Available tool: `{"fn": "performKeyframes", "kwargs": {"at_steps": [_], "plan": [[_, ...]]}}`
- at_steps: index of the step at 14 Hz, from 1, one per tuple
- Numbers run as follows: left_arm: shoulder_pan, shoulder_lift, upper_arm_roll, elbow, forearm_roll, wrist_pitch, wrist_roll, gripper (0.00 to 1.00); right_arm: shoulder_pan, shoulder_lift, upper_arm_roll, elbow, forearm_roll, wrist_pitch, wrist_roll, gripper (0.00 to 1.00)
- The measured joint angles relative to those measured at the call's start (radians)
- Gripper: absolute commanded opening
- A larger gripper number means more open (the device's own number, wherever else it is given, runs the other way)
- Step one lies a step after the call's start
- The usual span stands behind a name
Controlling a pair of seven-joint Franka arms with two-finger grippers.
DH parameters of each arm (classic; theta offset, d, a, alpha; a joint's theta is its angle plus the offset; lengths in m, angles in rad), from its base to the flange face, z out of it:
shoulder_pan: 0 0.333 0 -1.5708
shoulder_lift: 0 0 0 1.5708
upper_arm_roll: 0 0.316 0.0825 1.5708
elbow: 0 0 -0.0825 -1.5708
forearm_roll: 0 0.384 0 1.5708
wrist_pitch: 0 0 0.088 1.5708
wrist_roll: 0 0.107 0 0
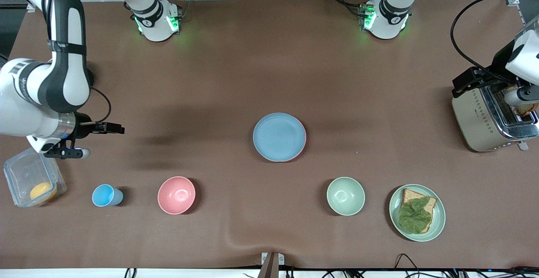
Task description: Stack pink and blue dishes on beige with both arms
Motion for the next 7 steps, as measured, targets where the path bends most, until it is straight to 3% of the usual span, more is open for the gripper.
{"fn": "performKeyframes", "kwargs": {"at_steps": [7], "plan": [[0.000, 0.000, 0.000, 0.000, 0.000, 0.000, 0.000, 1.00, -0.005, -0.005, -0.030, 0.160, -0.015, -0.130, 0.000, 1.00]]}}
